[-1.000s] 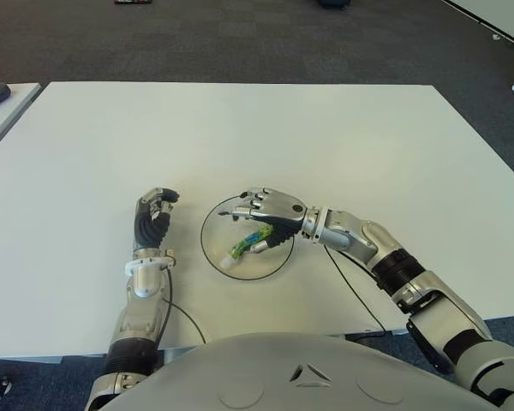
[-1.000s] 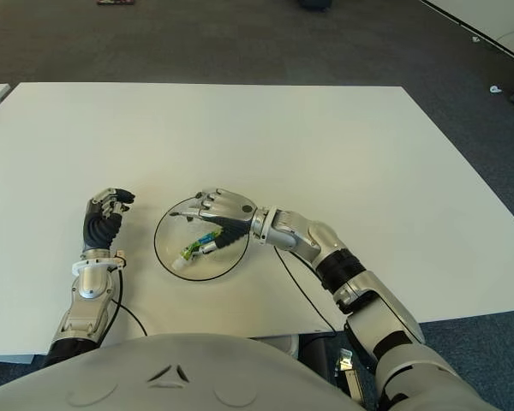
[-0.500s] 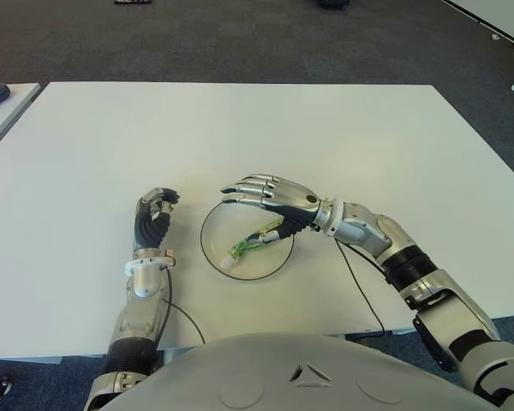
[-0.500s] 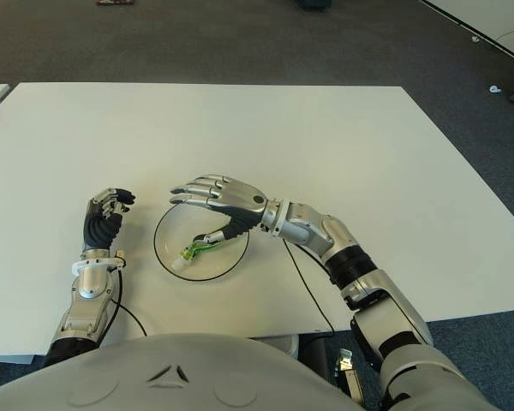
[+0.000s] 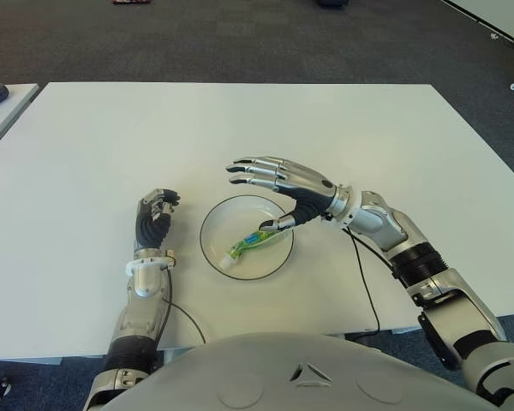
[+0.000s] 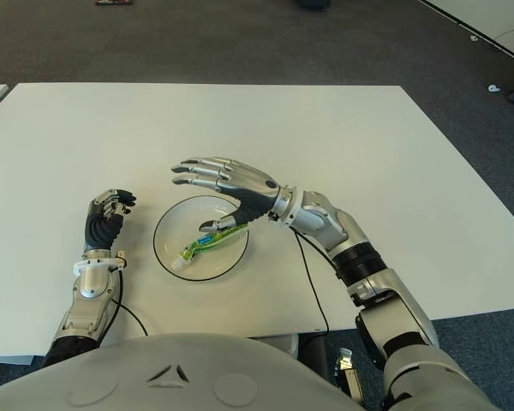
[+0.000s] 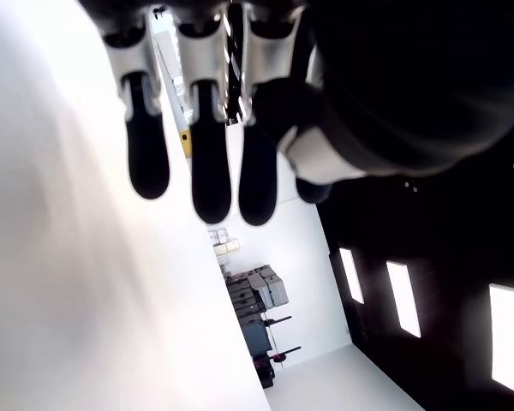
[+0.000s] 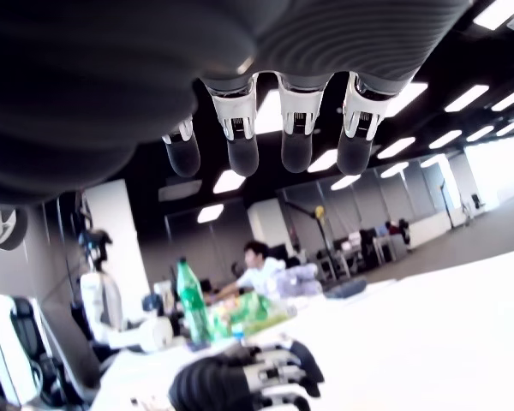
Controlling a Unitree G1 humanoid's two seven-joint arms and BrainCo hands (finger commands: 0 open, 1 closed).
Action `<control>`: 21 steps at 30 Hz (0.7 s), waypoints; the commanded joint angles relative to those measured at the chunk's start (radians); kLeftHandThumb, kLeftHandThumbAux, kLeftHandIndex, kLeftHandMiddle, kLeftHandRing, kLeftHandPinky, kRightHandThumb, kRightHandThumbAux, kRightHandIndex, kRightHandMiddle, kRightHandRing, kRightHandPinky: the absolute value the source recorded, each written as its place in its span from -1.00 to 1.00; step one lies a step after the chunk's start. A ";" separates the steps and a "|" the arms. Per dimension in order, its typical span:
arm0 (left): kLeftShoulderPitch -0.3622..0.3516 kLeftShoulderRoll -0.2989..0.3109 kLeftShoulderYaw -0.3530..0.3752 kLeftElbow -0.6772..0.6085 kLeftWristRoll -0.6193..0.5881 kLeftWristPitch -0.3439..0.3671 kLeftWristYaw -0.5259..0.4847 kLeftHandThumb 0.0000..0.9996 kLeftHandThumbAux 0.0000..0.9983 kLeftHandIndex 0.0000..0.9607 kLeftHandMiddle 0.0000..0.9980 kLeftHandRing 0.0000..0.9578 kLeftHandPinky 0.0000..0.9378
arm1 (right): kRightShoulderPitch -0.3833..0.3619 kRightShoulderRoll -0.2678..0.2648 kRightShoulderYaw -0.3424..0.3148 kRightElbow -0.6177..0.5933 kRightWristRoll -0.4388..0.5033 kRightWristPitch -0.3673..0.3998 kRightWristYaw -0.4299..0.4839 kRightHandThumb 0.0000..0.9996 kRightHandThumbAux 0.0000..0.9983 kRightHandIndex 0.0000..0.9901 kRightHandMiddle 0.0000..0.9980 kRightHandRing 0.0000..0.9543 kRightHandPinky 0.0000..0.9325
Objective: Put the toothpaste on the table into the plate.
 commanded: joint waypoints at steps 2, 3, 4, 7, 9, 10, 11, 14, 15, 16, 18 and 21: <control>-0.020 0.004 0.002 0.034 -0.009 -0.018 0.007 0.68 0.35 -0.08 -0.09 -0.02 -0.03 | 0.046 0.049 -0.039 0.042 0.155 -0.011 0.023 -0.60 -0.53 -1.00 -1.00 -1.00 -0.99; -0.021 0.005 0.002 0.036 -0.010 -0.019 0.006 0.68 0.35 -0.08 -0.09 -0.03 -0.03 | 0.052 0.057 -0.046 0.043 0.173 -0.010 0.026 -0.65 -0.49 -1.00 -1.00 -1.00 -0.97; -0.022 0.005 0.002 0.038 -0.011 -0.019 0.006 0.68 0.35 -0.08 -0.09 -0.03 -0.04 | 0.055 0.062 -0.051 0.044 0.185 -0.010 0.031 -0.66 -0.48 -1.00 -1.00 -1.00 -0.96; -0.022 0.007 0.002 0.038 -0.013 -0.016 0.002 0.68 0.35 -0.08 -0.09 -0.03 -0.04 | 0.089 0.085 -0.077 0.030 0.256 0.019 0.042 -0.74 -0.40 -1.00 -1.00 -1.00 -0.95; -0.023 0.009 0.003 0.039 -0.015 -0.015 0.000 0.68 0.35 -0.08 -0.09 -0.04 -0.04 | 0.115 0.104 -0.096 0.028 0.305 0.040 0.049 -0.80 -0.34 -1.00 -1.00 -1.00 -0.94; -0.023 0.009 0.003 0.040 -0.014 -0.017 0.001 0.68 0.35 -0.08 -0.09 -0.04 -0.04 | 0.130 0.118 -0.109 0.037 0.320 0.050 0.042 -0.81 -0.33 -1.00 -1.00 -1.00 -0.94; -0.024 0.009 0.003 0.041 -0.014 -0.018 0.002 0.67 0.35 -0.08 -0.09 -0.04 -0.03 | 0.140 0.130 -0.119 0.043 0.329 0.057 0.040 -0.84 -0.31 -1.00 -1.00 -1.00 -0.93; -0.025 0.011 0.002 0.042 -0.010 -0.022 0.003 0.67 0.35 -0.08 -0.09 -0.04 -0.03 | 0.164 0.163 -0.163 0.074 0.330 0.079 0.010 -0.88 -0.28 -1.00 -1.00 -1.00 -0.90; -0.025 0.012 0.001 0.042 -0.009 -0.022 0.004 0.67 0.35 -0.09 -0.09 -0.04 -0.03 | 0.169 0.172 -0.176 0.079 0.327 0.088 0.004 -0.89 -0.26 -1.00 -1.00 -1.00 -0.90; -0.027 0.014 0.000 0.044 -0.007 -0.024 0.004 0.67 0.36 -0.09 -0.09 -0.04 -0.03 | 0.176 0.185 -0.192 0.075 0.324 0.108 -0.009 -0.90 -0.26 -1.00 -1.00 -1.00 -0.90; -0.030 0.015 -0.001 0.049 -0.006 -0.026 0.004 0.67 0.36 -0.09 -0.09 -0.03 -0.02 | 0.189 0.208 -0.219 0.064 0.319 0.149 -0.034 -0.91 -0.23 -1.00 -1.00 -1.00 -0.89; -0.038 0.017 -0.003 0.059 -0.010 -0.036 0.000 0.67 0.36 -0.10 -0.08 -0.03 -0.02 | 0.210 0.250 -0.250 0.036 0.333 0.213 -0.060 -0.90 -0.14 -1.00 -1.00 -1.00 -0.87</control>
